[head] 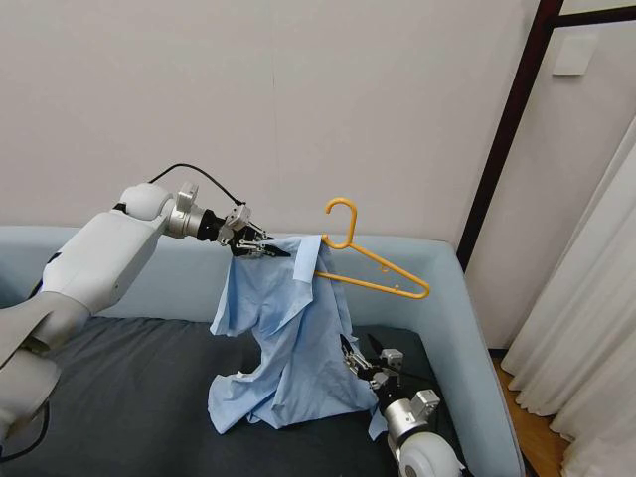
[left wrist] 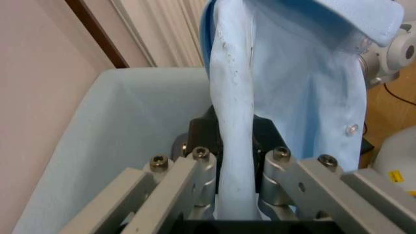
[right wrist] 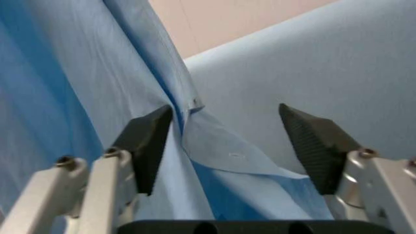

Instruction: Pick up the clothes from the sofa and hang them on the clothes hanger.

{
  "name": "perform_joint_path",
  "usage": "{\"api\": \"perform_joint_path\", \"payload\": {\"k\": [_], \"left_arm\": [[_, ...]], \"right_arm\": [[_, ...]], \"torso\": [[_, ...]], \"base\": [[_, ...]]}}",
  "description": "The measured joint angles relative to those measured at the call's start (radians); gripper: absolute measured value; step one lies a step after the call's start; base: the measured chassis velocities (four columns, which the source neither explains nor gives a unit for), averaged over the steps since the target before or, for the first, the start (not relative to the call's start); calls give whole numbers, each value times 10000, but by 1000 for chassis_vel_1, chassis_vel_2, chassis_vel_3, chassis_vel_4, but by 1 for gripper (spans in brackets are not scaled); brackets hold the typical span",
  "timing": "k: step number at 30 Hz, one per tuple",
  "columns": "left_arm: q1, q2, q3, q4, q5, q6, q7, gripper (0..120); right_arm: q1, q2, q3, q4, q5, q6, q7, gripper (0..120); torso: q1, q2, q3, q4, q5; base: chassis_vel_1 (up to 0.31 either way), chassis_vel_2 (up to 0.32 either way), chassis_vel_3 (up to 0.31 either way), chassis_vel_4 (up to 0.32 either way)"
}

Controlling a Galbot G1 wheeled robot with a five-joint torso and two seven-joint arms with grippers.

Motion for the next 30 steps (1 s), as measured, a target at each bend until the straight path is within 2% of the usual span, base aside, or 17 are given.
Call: {"api": "perform_joint_path", "payload": {"k": [2,3,11,15,19,21,25,27,28,30], "left_arm": [[-10,16,9,14,-3,-12,1,7],[-14,16,11,23,-4,-19,1,7],[-33,37,17,26,-5,-55,4,7],[-34,83,20,-11,-6,-66,5,7],[-32,76,21,-23,-6,-76,5,7],[-30,66,21,-22,-6,-80,6,7],[-23,-28,21,43,14,-95,6,7],[-23,-45,21,54,19,-97,6,7],[-23,-75,21,79,32,-107,6,7],[-22,-139,20,153,73,-160,6,7]], "right_arm": [[2,-2,67,27,207,60,-100,53],[2,1,88,49,295,94,-159,52],[-11,112,137,69,691,260,-353,50],[-28,128,115,-10,356,185,-249,46],[-21,154,80,-165,56,30,-182,28],[-12,158,69,-186,16,-20,-186,25],[53,156,34,-262,-77,-182,-351,7],[59,153,32,-263,-69,-187,-377,5],[71,149,27,-264,-15,-189,-456,0],[80,135,18,-232,203,-189,-665,3]], "torso": [[0,0,0,0,-1],[0,0,-1,0,0],[0,0,0,-1,0],[0,0,-1,1,-1],[0,0,0,-1,0],[0,0,0,-1,0],[0,0,0,0,0],[0,0,0,0,0],[0,0,0,0,0],[0,-1,0,-1,1]], "base": [[0,0,0,0],[0,0,0,0],[0,0,0,0],[0,0,0,0],[0,0,0,0],[0,0,0,0],[0,0,0,0],[0,0,0,0],[0,0,0,0],[0,0,0,0]]}}
